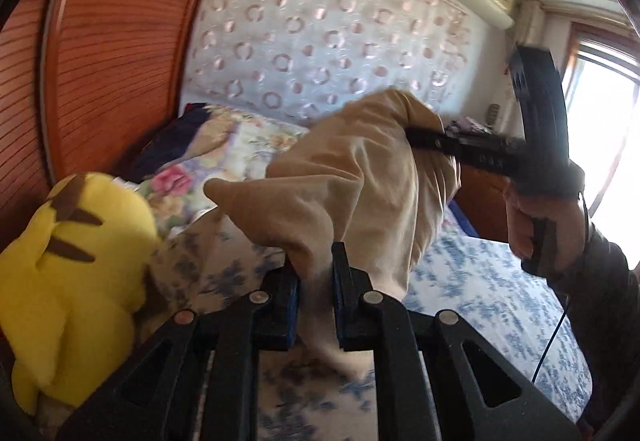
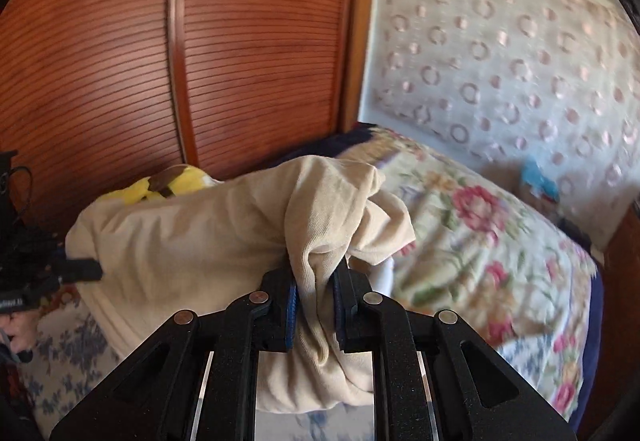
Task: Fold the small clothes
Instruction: 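Lift the folded shirt with both grippers and carry it toward the yellow plush toy, then lower the folded shirt beside the yellow plush toy and open both grippers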
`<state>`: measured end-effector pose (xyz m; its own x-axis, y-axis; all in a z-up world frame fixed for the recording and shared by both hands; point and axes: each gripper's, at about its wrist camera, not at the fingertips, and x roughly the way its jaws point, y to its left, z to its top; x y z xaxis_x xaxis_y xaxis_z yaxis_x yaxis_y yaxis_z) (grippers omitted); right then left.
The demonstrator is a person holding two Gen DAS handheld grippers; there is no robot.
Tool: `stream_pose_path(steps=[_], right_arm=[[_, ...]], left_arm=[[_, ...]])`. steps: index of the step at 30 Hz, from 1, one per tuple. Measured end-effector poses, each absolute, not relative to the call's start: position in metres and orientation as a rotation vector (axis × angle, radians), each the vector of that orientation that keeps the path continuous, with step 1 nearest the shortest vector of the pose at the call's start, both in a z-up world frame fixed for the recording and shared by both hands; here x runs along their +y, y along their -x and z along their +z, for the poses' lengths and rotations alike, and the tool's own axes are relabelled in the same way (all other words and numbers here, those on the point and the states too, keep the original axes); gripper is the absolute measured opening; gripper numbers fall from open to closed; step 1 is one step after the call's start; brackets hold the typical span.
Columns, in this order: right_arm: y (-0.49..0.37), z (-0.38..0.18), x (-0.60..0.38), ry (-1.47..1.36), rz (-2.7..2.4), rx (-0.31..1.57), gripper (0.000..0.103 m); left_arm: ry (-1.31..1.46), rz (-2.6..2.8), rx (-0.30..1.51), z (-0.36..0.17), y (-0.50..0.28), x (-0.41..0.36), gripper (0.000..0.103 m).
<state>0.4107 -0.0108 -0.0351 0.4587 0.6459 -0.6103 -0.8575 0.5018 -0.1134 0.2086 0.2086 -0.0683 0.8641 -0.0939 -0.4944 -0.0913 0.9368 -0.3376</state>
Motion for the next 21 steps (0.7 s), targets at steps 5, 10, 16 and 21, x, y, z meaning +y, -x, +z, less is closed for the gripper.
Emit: stream_pose_path(steps=[5,10,16,21], right_arm=[[-0.402,-0.051,0.081,0.569,1.026,0.514,0.011],[-0.402,-0.080,0.129,0.662,1.076,0.548,0.011],[-0.414,-0.109,0.157,0.723,0.971,0.593,0.031],[-0.425,-0.102,0.139,0.620,0.957,0.622,0.041]], left_arm=[[0.403,0.066,0.556,-0.091,-0.200,0.235,0.011],[0.423,0.113,0.626,-0.109,-0.201,0.246,0.011],[0.474,0.124,0.677,-0.117,-0.202,0.256,0.014],[0.448,0.162,0.680,-0.113,-0.197,0.263,0.021]])
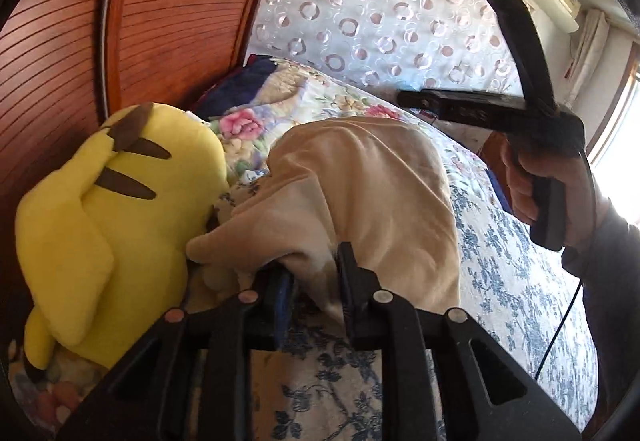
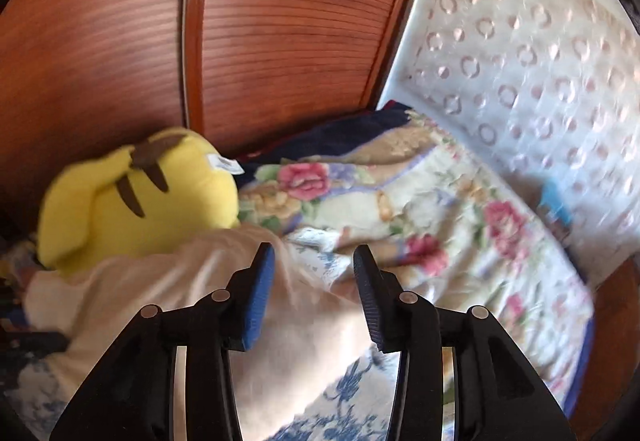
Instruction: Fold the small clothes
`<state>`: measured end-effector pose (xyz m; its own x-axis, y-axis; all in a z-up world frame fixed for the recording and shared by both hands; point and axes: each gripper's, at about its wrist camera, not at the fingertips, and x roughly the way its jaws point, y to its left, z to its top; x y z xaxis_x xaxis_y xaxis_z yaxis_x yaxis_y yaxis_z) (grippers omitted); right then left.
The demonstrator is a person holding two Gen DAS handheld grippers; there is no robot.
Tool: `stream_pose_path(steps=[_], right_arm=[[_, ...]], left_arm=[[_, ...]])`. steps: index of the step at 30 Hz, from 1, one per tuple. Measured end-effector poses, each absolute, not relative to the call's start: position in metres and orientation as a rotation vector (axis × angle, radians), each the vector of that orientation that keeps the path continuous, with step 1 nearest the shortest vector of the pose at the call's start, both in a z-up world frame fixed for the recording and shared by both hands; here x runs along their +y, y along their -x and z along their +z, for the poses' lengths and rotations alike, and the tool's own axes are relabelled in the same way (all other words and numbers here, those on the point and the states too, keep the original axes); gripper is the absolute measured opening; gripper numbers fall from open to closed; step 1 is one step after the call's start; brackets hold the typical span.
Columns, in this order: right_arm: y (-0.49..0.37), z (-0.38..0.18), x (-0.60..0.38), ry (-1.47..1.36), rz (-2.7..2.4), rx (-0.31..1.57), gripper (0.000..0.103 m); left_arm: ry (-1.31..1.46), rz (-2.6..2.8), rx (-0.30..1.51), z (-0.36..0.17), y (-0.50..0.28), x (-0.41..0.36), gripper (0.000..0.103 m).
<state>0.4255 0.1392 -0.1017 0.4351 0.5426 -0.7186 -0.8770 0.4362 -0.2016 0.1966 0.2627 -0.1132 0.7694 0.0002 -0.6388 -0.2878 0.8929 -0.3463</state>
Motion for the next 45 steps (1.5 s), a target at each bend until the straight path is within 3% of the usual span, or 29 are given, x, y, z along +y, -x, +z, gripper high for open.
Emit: stream_pose_path(steps=[6,15,28,37,45], right_arm=[[-0.432,-0.117,0.118,0.514,0.966,0.718,0.041],[-0.390,-0.101,0.053,0.376,0.958,0.705,0.041],[-0.293,-0.055,-0.077,0.233,0.844,0.617,0.042],[-0.224,-0.036,-0.158,0.186,0.725,0.540,0.070],[-0.178,-0.019,-0.208,0.148,0.592,0.481,0.078]], left_arm=[[0.365,0.190,0.677,-0.104,-0.187,0.258,0.023],[0.238,0.169,0.658,-0.080,-0.169,0.238,0.058],[0.164,0.089,0.561,-0.031,-0.137,0.161,0.059],[0.079,0.019,0.538,-0.013,-0.119,0.096,0.059],[0.037,-0.018,0.494,0.007,-0.100,0.046,0.060]])
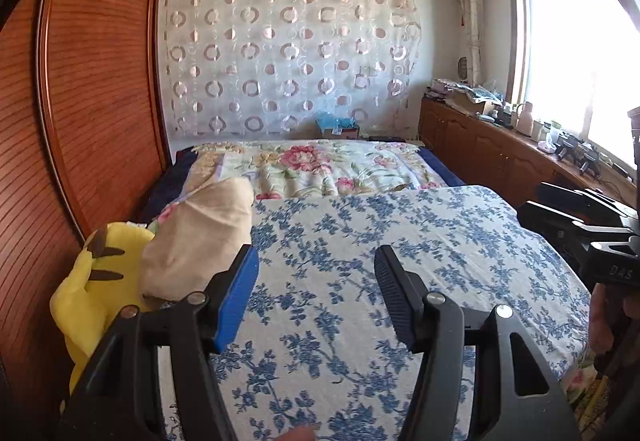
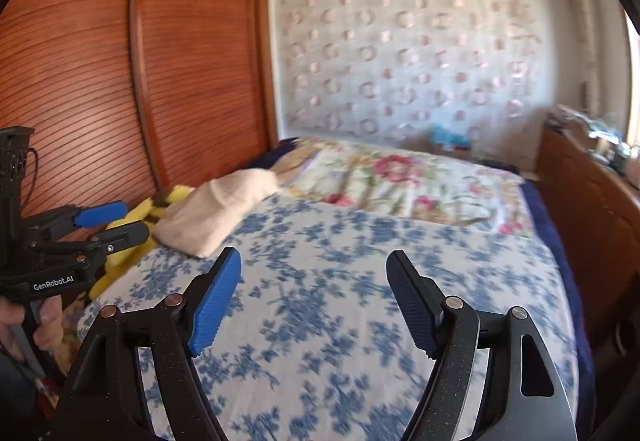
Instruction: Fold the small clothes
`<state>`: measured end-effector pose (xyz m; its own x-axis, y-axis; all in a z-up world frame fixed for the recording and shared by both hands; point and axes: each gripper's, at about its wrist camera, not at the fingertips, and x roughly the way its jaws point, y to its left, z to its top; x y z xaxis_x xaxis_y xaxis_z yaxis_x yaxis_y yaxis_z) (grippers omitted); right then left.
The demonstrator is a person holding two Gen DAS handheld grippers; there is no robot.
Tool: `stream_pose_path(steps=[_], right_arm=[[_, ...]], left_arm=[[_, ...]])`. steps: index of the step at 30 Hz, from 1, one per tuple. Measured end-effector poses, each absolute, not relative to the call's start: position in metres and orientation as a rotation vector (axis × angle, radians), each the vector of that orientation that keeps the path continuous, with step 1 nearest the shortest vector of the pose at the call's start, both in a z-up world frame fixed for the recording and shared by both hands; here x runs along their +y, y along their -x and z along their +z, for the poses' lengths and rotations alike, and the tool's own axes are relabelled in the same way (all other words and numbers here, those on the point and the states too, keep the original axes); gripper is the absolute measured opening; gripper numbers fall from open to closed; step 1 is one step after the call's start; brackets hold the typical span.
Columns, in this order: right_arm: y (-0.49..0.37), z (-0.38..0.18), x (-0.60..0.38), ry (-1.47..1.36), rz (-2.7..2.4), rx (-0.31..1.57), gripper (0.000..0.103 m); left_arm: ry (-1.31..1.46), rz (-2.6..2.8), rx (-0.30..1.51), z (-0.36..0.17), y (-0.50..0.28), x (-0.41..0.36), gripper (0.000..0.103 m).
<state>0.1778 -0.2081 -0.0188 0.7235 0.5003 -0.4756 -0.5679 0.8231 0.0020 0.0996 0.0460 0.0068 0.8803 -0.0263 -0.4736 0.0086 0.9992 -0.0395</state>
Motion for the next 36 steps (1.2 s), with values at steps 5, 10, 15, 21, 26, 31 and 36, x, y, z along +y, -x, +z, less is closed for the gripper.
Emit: stream_pose_path(steps=[5,10,15,21,26,31,36], right_arm=[[-0.150,-0.001,-0.251,0.085,0.473,0.419,0.079],[-0.136,0.010,-0.282,0.043,0.400,0.383,0.079],[-0.130,0.015,-0.294,0.029,0.374,0.359,0.079],[-0.128,0.015,-0.296,0.019,0.360,0.352,0.079],[-0.126,0.015,-0.298,0.021,0.354,0.359,0.079],[-0.128,0.015,-0.298,0.023,0.348,0.356,0.079],[-0.128,0.015,-0.298,0.025,0.348,0.356,0.079]], left_arm=[[0.010,-0.042,0.449,0.024,-0.088,0.024,0.060],[0.007,-0.058,0.427,0.038,-0.081,0.011,0.060],[-0.002,-0.058,0.423,0.040,-0.078,0.006,0.060],[0.001,-0.044,0.419,0.041,-0.077,0.004,0.060],[0.010,-0.041,0.422,0.040,-0.076,0.006,0.060],[0.008,-0.037,0.424,0.040,-0.075,0.009,0.060],[0.008,-0.036,0.425,0.040,-0.075,0.009,0.060]])
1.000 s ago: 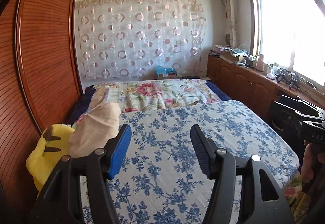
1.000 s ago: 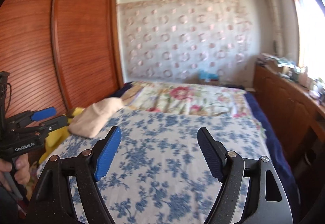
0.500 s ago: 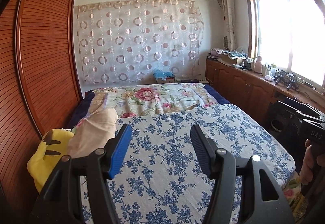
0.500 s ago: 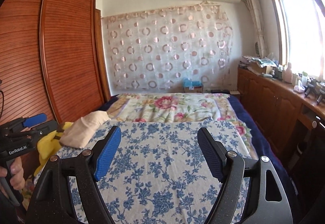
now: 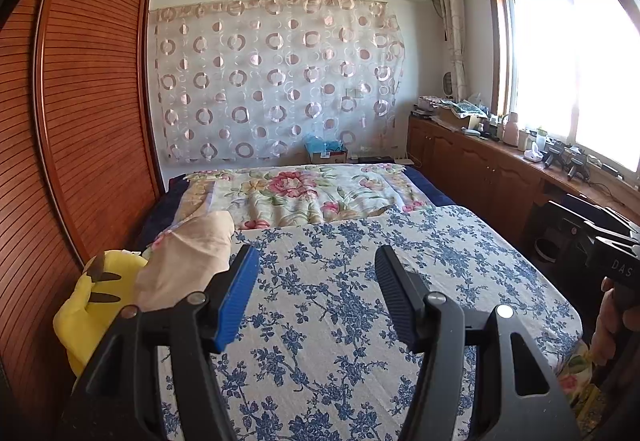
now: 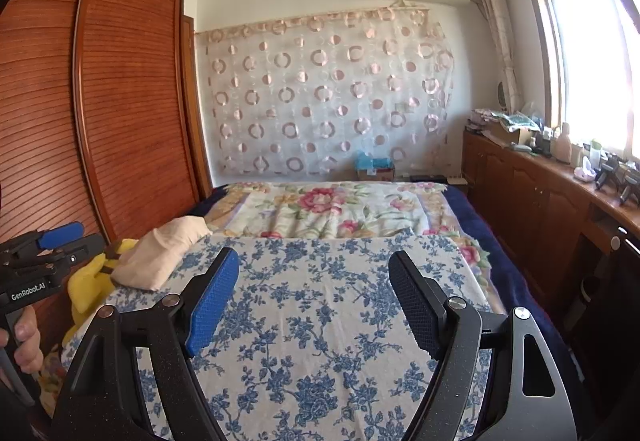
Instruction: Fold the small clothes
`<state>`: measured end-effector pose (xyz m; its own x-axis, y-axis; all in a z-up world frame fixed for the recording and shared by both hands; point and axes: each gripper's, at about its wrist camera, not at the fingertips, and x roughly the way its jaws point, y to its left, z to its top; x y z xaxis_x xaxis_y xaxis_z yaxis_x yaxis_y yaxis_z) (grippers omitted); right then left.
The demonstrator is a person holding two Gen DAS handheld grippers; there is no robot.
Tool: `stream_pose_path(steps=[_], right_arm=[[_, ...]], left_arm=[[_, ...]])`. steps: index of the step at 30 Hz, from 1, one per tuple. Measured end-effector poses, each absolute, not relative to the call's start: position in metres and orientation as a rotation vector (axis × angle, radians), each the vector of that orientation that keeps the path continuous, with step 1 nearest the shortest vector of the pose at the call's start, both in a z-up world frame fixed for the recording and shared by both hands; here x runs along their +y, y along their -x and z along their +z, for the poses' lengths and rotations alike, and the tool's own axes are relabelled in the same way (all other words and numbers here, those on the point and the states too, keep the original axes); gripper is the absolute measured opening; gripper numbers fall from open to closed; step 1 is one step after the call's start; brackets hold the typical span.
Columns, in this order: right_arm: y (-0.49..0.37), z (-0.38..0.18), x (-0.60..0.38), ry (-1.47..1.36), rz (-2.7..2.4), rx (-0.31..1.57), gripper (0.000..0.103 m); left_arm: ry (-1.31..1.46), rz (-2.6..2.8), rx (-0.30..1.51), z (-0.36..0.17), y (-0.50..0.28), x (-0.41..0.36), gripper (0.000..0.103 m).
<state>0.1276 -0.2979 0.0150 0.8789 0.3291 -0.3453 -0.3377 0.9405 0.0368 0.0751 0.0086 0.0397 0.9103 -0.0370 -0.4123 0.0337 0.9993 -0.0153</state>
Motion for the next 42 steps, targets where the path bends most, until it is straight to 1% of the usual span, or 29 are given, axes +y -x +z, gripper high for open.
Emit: stream_pose_path(steps=[42], right_arm=[[-0.124,0.031,-0.300,0.025,0.342,0.330,0.079]], left_arm=[[0.007,-0.036,0.414,0.045,-0.073,0.009,0.060]])
